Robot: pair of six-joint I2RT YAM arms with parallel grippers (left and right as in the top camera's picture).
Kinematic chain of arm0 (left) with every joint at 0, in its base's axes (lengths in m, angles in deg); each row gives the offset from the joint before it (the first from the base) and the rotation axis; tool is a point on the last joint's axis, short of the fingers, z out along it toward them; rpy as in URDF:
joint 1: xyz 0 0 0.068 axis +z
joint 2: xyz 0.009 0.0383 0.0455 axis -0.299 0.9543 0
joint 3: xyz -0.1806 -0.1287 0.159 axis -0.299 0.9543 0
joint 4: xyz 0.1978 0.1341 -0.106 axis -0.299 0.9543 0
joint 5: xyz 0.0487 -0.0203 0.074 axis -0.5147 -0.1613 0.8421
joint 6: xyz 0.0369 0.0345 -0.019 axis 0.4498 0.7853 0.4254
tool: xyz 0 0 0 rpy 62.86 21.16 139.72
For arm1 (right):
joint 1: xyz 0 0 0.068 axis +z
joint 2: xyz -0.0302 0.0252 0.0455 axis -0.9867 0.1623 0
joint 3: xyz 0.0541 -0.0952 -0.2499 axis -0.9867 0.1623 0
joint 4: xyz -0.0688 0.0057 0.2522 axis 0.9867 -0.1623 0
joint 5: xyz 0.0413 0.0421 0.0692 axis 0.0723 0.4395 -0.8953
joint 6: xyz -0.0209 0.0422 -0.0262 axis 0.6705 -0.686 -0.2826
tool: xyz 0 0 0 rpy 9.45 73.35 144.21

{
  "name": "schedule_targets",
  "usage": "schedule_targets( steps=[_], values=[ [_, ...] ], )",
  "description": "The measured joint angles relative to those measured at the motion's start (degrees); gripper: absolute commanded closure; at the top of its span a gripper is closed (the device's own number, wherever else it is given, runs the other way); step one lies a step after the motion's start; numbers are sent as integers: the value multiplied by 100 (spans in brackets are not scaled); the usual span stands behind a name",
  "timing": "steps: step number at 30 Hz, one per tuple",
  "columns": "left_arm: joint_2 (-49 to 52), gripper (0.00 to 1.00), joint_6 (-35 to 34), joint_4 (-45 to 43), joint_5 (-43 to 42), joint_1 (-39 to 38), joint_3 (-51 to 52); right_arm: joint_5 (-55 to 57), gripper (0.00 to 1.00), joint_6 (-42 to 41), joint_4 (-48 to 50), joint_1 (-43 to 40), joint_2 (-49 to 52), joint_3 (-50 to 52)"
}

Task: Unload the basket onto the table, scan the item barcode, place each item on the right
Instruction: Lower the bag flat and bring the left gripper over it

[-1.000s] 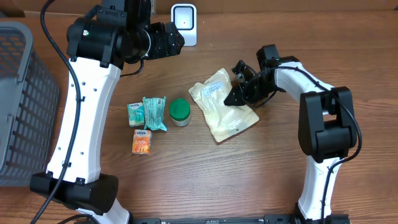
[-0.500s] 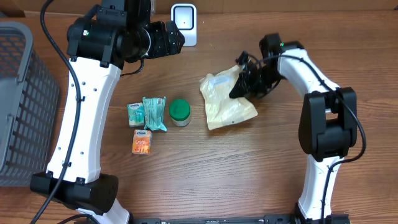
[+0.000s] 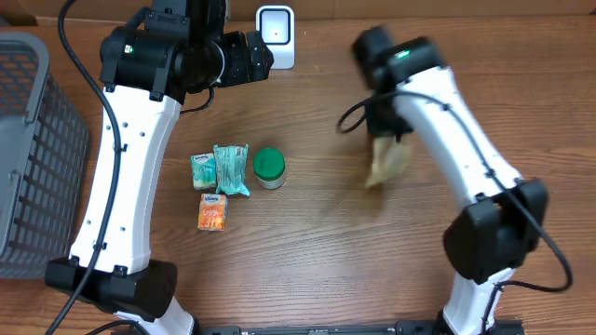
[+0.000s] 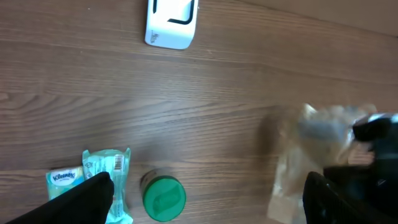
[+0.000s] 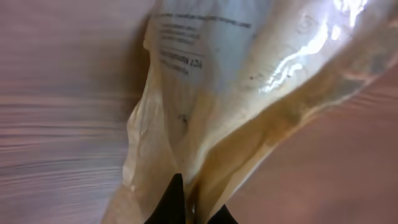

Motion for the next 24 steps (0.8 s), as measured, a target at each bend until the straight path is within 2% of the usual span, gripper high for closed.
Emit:
schedule_targets(
  steps=[7, 12, 14, 17, 20, 24],
  values=[
    [0, 12, -2, 2, 232, 2, 0, 1585, 96, -649, -46, 358, 664, 874],
    [0, 12, -4, 2, 293, 44, 0, 1961, 96, -966, 195, 385, 848, 1043],
    [0, 12, -20, 0, 297, 85, 0, 1838, 92, -944, 387, 439, 839, 1040],
    [0, 12, -44, 0, 315, 155, 0, 1217, 76, -761, 743, 608, 839, 1040],
    [0, 12, -59, 2, 334, 199, 0, 479, 71, -461, 898, 791, 839, 1040],
    [0, 12, -59, 0, 337, 214, 0, -417, 70, -188, 876, 977, 839, 1016]
  ],
)
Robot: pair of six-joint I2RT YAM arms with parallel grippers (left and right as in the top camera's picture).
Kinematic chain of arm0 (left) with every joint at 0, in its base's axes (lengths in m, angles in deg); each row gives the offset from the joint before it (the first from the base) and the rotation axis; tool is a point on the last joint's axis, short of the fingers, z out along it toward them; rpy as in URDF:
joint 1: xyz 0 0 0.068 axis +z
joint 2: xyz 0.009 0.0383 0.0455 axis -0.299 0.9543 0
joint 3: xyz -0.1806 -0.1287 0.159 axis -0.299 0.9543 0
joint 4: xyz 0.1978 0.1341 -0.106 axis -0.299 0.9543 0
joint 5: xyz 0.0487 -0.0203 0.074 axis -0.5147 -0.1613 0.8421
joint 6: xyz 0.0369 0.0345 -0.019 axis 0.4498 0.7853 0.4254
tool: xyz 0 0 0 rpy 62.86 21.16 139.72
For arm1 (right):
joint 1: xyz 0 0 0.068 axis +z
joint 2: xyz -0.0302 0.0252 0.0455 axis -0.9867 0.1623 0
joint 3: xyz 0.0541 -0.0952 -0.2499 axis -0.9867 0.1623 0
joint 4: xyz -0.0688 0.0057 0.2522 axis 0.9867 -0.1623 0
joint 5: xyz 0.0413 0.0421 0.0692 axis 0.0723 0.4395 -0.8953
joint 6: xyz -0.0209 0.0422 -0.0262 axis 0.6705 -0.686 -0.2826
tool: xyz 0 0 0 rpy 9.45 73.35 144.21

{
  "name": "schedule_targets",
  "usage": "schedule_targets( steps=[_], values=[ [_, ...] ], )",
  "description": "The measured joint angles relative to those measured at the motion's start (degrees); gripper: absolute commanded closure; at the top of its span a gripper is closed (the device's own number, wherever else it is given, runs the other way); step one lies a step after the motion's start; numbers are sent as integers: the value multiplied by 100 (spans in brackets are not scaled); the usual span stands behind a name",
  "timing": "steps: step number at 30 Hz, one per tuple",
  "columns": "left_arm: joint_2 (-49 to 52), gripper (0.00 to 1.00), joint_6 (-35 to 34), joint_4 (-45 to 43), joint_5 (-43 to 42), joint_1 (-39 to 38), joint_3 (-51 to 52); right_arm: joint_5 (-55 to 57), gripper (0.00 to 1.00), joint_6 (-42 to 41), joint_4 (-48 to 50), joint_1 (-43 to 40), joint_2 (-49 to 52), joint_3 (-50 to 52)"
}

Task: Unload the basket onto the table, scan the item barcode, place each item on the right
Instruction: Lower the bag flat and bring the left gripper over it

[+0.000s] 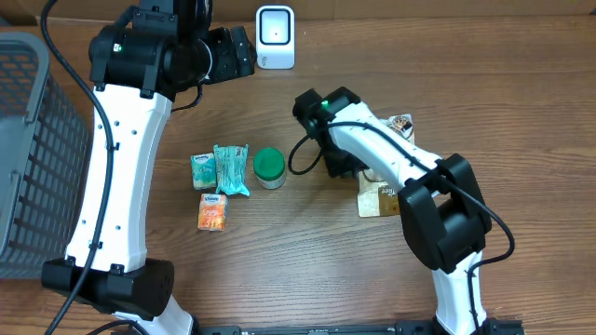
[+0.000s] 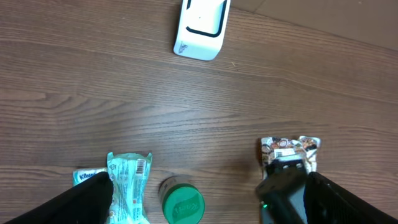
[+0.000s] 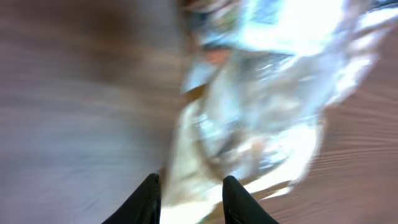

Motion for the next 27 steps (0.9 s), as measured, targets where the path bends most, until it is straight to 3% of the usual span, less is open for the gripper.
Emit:
schedule_targets(
  steps=[5, 9, 14, 16, 18, 22, 27],
  values=[
    [0, 12, -2, 2, -2, 0, 0, -1252, 68, 131, 13, -146, -111, -525],
    [0, 13, -2, 4, -140, 2, 0, -2015, 36, 188, 33, -699, -658, -931],
    [0, 23, -4, 22, -501, -76, 2, -2966, 32, 577, -35, -2085, -1641, -1209],
    [7, 34, -11, 24, -629, -199, 7, -3300, 30, 807, -197, -2765, -1843, -1268],
    [52, 57, -98, 90, -793, -415, 31, -3613, 28, 1078, -258, -3366, -1862, -1233],
    [319, 93, -227, 332, -977, -879, 44, -4037, 23, 1561, -166, -3939, -1762, -844],
    [990, 96, -455, 420, -1084, -1410, 76, -4424, 23, 2155, 83, -4328, -1674, -66]
  ],
)
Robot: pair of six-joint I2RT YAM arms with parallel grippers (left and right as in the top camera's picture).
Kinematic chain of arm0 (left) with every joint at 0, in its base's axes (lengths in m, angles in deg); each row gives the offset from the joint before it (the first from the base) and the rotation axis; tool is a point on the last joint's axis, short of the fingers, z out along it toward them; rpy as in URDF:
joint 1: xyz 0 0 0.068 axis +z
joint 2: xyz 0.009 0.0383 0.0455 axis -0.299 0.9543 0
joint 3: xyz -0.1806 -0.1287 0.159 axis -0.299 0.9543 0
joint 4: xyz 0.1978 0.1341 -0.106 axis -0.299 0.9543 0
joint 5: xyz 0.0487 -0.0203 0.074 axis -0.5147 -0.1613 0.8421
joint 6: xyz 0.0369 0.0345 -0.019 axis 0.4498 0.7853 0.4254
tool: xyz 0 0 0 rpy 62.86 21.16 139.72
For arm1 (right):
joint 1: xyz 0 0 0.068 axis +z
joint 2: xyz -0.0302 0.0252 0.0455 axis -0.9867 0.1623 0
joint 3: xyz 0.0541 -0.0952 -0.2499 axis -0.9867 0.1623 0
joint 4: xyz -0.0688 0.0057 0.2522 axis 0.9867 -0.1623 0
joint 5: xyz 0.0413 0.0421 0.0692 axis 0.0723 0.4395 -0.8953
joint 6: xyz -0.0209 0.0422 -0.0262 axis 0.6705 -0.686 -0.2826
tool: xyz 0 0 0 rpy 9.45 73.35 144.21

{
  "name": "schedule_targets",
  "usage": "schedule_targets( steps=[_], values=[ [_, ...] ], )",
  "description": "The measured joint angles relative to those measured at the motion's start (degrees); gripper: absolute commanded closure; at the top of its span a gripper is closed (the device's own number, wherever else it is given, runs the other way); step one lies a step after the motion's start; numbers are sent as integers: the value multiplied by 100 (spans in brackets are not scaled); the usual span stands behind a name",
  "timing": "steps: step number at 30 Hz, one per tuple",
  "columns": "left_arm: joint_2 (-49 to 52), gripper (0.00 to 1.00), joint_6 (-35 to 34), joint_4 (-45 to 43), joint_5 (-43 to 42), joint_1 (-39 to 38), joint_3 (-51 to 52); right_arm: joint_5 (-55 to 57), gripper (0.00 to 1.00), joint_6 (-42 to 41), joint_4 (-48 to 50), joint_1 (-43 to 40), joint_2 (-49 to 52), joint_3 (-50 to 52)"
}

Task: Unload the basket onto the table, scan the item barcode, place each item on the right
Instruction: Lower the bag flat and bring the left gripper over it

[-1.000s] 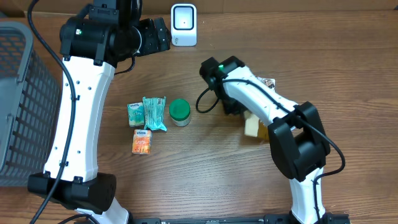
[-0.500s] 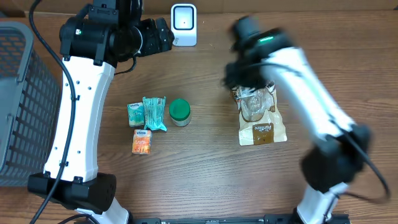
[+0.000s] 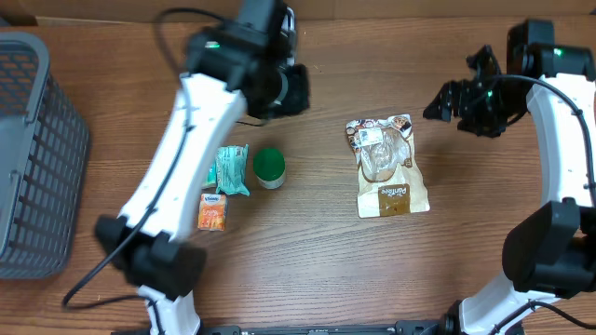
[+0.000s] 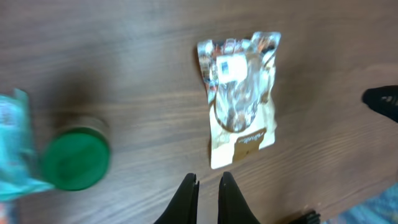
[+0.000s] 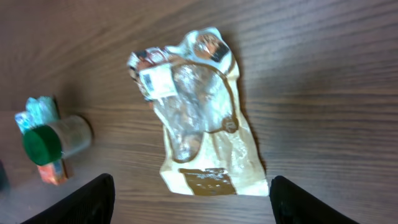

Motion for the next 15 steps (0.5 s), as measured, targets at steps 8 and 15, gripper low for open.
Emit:
schedule_targets(
  steps=[8, 15],
  values=[
    [968, 95, -192, -120, -267, -540, 42, -223, 23, 396, 750, -116, 4, 1193],
    [1353, 96, -192, -387, -455, -879, 42, -413, 23, 444, 1051, -116, 7, 1552]
  ],
)
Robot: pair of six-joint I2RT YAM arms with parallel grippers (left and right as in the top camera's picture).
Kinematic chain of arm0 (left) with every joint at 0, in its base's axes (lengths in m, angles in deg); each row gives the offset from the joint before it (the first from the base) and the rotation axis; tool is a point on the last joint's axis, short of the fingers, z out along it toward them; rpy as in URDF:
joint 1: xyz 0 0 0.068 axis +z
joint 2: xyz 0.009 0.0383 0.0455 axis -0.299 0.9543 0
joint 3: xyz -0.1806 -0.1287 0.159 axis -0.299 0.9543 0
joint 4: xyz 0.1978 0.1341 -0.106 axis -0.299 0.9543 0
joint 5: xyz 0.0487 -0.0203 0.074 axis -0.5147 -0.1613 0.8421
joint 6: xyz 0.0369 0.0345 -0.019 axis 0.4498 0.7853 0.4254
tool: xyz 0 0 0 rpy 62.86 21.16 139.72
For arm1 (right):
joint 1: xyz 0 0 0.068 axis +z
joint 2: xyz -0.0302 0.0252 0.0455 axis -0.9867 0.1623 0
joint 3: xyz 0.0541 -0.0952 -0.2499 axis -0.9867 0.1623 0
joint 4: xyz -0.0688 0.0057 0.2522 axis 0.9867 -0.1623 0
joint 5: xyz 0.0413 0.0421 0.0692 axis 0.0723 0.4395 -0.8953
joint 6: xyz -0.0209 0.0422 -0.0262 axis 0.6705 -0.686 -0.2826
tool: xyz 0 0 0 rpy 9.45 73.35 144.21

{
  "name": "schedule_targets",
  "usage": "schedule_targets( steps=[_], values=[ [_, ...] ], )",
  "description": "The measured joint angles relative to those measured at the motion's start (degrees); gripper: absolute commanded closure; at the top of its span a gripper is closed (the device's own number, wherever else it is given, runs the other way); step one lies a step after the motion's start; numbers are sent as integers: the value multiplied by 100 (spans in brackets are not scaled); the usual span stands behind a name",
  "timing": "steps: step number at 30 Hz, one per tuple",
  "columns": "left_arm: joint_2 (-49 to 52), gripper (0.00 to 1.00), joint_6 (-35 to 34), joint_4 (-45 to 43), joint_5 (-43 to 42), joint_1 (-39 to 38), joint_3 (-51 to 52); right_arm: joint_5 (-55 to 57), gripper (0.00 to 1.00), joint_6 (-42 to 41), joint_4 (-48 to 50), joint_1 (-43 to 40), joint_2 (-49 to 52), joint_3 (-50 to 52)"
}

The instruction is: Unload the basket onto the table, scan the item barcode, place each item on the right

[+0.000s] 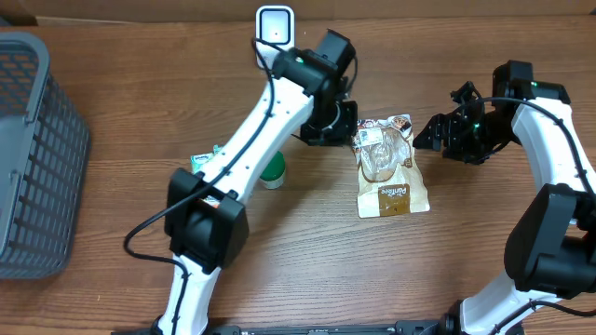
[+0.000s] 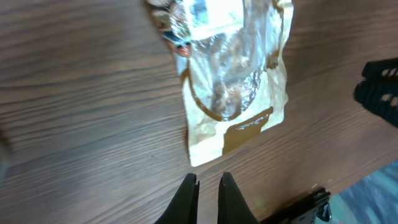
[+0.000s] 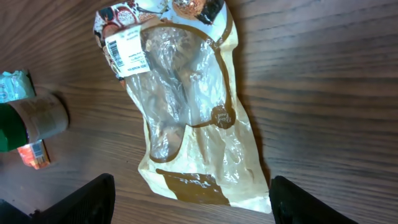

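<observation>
A clear and tan snack bag lies flat on the table, its white barcode label facing up at the far end. The white scanner stands at the back edge. My left gripper hovers just left of the bag's top; in the left wrist view its fingers are nearly together, shut on nothing, with the bag ahead of them. To the right of the bag my right gripper stands open and empty, looking down on the bag.
A green-lidded jar and a teal packet lie left of the bag, partly under my left arm. The jar and an orange packet show in the right wrist view. A grey basket fills the left edge.
My left gripper has moved right and now sits beside the bag's top left corner. The right gripper has shifted a little nearer the bag. The bag lies where it was.
First my right gripper held the bag in the air while the left was open near the scanner. Then the bag lay on the table with the right gripper open over it. Then the right gripper stood off to the right and the left, shut, was mid-table; now it is beside the bag.
</observation>
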Motion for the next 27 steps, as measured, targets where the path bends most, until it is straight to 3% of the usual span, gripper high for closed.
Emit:
schedule_targets(
  steps=[15, 27],
  values=[
    [697, 95, 2, -680, -232, -262, 98, -83, 23, 9, 57, 0, 2, 0],
    [695, 95, 2, -1725, -393, -286, 1008, -85, 23, -26, 153, 0, 0, 0]
  ],
)
